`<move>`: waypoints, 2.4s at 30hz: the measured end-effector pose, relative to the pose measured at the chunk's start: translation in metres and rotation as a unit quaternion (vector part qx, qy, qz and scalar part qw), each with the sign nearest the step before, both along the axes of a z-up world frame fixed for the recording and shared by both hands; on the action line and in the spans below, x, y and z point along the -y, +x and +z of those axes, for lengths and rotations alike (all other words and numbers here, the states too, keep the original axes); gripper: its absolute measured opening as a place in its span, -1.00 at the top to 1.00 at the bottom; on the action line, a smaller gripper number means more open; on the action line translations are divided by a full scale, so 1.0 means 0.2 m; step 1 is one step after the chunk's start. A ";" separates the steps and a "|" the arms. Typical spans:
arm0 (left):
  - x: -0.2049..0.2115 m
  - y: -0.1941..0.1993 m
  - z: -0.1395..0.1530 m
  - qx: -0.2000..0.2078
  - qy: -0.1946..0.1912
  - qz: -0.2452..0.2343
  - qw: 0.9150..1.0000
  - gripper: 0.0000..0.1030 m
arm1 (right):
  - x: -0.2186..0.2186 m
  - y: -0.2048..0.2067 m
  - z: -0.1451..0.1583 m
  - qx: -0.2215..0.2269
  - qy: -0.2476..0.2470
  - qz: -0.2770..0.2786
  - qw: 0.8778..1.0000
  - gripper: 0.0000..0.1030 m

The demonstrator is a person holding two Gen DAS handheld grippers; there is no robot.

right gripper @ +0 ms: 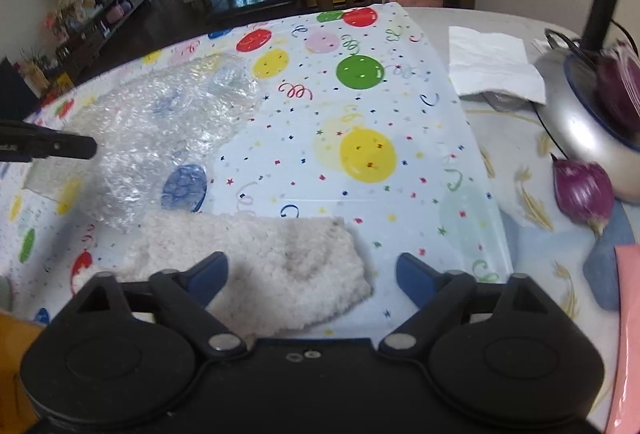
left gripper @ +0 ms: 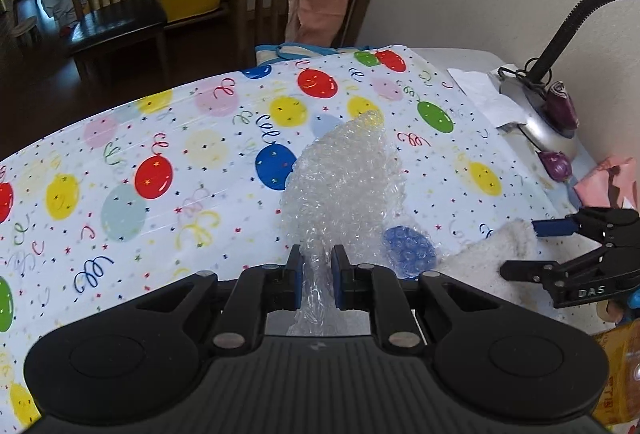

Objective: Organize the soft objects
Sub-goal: 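Grasp the bubble wrap with the left gripper while the right gripper grasps the white towel, then carry the bubble wrap and white towel over the white box with both grippers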

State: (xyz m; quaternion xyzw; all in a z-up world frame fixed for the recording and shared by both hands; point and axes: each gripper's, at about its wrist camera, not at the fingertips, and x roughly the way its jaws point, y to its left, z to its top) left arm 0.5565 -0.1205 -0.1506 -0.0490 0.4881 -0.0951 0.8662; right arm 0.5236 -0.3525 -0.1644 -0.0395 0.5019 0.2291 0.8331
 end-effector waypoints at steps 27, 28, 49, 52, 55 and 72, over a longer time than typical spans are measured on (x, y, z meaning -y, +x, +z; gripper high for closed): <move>-0.06 -0.37 0.36 0.044 0.000 0.017 0.999 0.73 | 0.11 -0.40 0.50 0.134 0.012 -0.044 0.990 0.87; -0.07 -0.40 0.38 0.046 -0.002 0.016 0.999 0.73 | 0.13 -0.44 0.54 0.140 0.016 -0.047 0.989 0.87; -0.36 -1.09 0.75 0.072 -0.033 0.017 0.997 0.73 | 0.05 -1.12 1.17 0.196 0.065 -0.031 0.978 0.87; -0.44 -1.18 0.80 0.074 -0.035 0.019 0.996 0.73 | -0.04 -1.18 1.23 0.200 0.077 -0.017 0.977 0.87; -0.54 -1.27 0.84 0.079 -0.032 0.026 0.996 0.73 | -0.17 -1.23 1.28 0.204 0.083 0.003 0.976 0.87; -1.25 -1.75 1.03 0.104 -0.004 0.098 0.990 0.73 | -1.11 -1.38 1.42 0.212 0.113 0.138 0.961 0.87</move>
